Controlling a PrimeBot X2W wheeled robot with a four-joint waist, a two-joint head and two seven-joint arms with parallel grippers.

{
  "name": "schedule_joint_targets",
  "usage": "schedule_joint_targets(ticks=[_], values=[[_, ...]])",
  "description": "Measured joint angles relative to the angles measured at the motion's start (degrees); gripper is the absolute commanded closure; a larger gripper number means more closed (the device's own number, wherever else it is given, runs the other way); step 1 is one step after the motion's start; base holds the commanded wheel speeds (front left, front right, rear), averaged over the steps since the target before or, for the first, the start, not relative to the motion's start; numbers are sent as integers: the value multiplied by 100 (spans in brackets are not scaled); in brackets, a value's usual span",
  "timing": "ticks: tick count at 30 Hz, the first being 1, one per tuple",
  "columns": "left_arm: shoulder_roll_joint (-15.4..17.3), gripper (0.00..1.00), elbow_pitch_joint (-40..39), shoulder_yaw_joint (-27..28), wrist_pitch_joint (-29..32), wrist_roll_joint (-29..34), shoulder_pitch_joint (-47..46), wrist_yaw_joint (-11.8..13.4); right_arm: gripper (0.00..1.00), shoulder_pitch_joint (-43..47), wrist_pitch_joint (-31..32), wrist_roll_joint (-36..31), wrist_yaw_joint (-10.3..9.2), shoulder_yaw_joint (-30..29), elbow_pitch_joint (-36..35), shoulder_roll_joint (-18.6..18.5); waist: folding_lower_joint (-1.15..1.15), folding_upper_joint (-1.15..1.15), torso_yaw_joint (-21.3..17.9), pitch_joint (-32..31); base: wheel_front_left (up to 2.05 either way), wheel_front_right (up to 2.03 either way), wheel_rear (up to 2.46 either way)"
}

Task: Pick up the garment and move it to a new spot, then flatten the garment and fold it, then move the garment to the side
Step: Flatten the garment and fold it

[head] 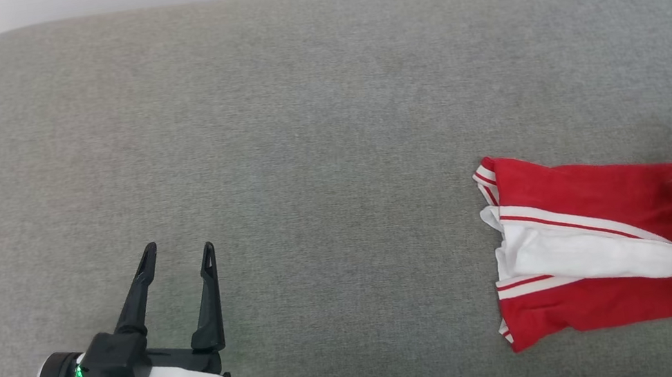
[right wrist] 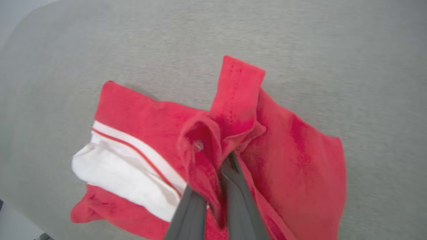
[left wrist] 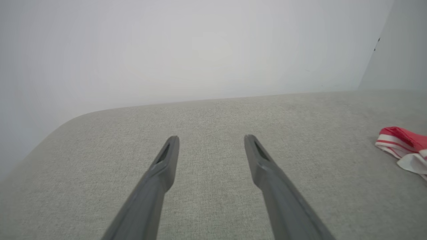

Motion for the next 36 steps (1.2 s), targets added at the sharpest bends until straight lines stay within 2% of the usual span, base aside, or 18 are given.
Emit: schedule_joint_targets(ticks=[5, 9, 16, 24, 25, 26, 27, 28, 36], values=[[-1, 0, 7, -73, -1, -34, 5, 0, 100, -103, 244, -76, 0, 595, -670, 298, 0, 0, 115, -61, 0, 0, 0], [-14, 0, 9, -136, -1, -202, 5, -8, 100, -370, 397, -220, 0, 1121, -823, 527, 0, 0, 200, -87, 0, 0, 0], [32, 0, 102, -339, -1, -363, -5, -8, 100, -816, 314, -566, 0, 1833, -290, 758, 0, 0, 335, -82, 0, 0, 0], [92, 0, 190, -380, -1, -512, -46, -8, 100, -1111, -297, -719, 0, 2247, 501, 890, 0, 0, 395, -108, 0, 0, 0], [103, 0, 190, -377, -1, -514, -46, -8, 92, -1154, -366, -715, 0, 2284, 553, 898, 0, 0, 384, -116, 0, 0, 0], [116, 0, 193, -367, -1, -523, -45, -8, 66, -1187, -422, -710, 0, 2328, 571, 893, 0, 0, 370, -124, 0, 0, 0], [136, 0, 201, -342, -1, -537, -42, -8, 20, -1219, -535, -676, 0, 2394, 578, 887, 0, 0, 329, -146, 0, 0, 0], [142, 0, 203, -326, -1, -537, -36, -8, 0, -1235, -604, -660, 0, 2436, 556, 865, 0, 0, 306, -159, 0, 0, 0], [242, 0, 253, -345, -1, -616, 7, -8, 0, -1261, -1337, -516, 0, 2242, 379, 531, 0, 0, -5, -275, 0, 0, 0]])
